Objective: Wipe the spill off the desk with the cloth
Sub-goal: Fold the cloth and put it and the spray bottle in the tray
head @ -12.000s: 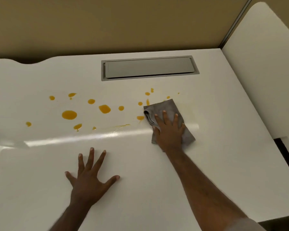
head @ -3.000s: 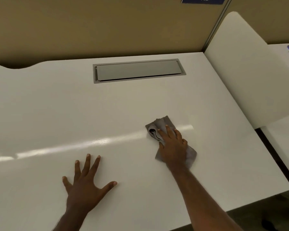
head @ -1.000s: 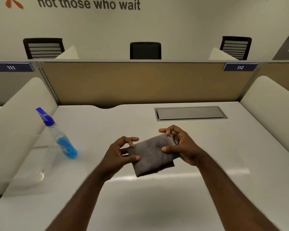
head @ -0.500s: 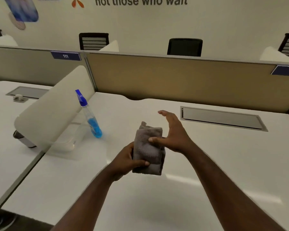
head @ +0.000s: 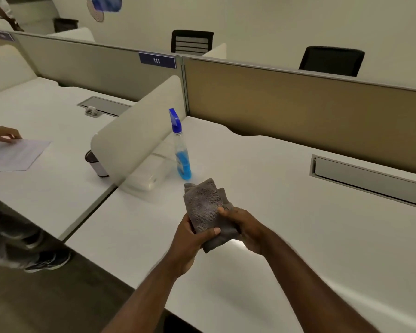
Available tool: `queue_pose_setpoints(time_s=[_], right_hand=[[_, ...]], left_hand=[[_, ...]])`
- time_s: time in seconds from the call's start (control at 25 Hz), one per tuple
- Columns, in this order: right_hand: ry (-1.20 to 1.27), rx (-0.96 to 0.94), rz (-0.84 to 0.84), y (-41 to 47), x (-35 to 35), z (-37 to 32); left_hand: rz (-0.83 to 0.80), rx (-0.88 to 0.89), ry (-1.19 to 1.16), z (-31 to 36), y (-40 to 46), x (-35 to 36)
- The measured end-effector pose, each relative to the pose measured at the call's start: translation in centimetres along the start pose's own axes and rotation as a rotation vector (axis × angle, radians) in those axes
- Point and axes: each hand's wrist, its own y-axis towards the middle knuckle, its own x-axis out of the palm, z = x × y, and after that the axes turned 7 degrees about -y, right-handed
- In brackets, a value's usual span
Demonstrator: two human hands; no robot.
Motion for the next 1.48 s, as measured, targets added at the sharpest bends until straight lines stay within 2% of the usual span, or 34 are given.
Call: queue_pose_setpoints(time_s=[0.04, 0.16, 0.28, 0.44, 0.6, 0.76, 0.96, 1.12, 1.24, 1.48], right_hand=[[-0.004, -0.005, 0.003, 1.1, 0.7, -0.3], [-0.082, -0.058, 0.150, 4.7, 3.2, -1.3], [-0.213, -0.098, 0.238, 8.2, 5.8, -3.2], [-0.369, -0.178, 0.370, 12.9, 8.9, -6.8], [-0.343, -0.195, 0.527, 16.5, 10.2, -9.0], [-0.339, -0.207, 0.603, 18.9, 10.7, -10.0], [-0.425, -0.220, 0.581, 21.9, 11.9, -11.4], [-0.503, -0.216, 0.531, 25.0, 13.4, -12.8], [-0.636, -0.163, 0.448, 27.8, 13.9, -14.1], [-0.638, -0.027, 0.296, 33.3, 14.0, -15.5]], left_hand=[[0.014, 0.005, 0.011, 0.1, -0.1, -1.1], [0.117, 0.010, 0.170, 0.6, 0.4, -4.9], [0.128, 0.002, 0.345, 1.5, 1.5, -9.3], [0.130, 0.025, 0.717, 2.4, 3.2, -16.8], [0.193, 0.074, 1.159, 2.3, 5.2, -23.2], [0.254, 0.199, 1.334, 3.7, 8.0, -26.3], [0.229, 0.239, 1.512, 5.0, 11.1, -27.5], [0.188, 0.234, 1.559, 4.7, 12.2, -28.2], [0.170, 0.228, 1.580, 4.7, 12.7, -28.4], [0.140, 0.210, 1.603, 4.2, 13.2, -28.9]])
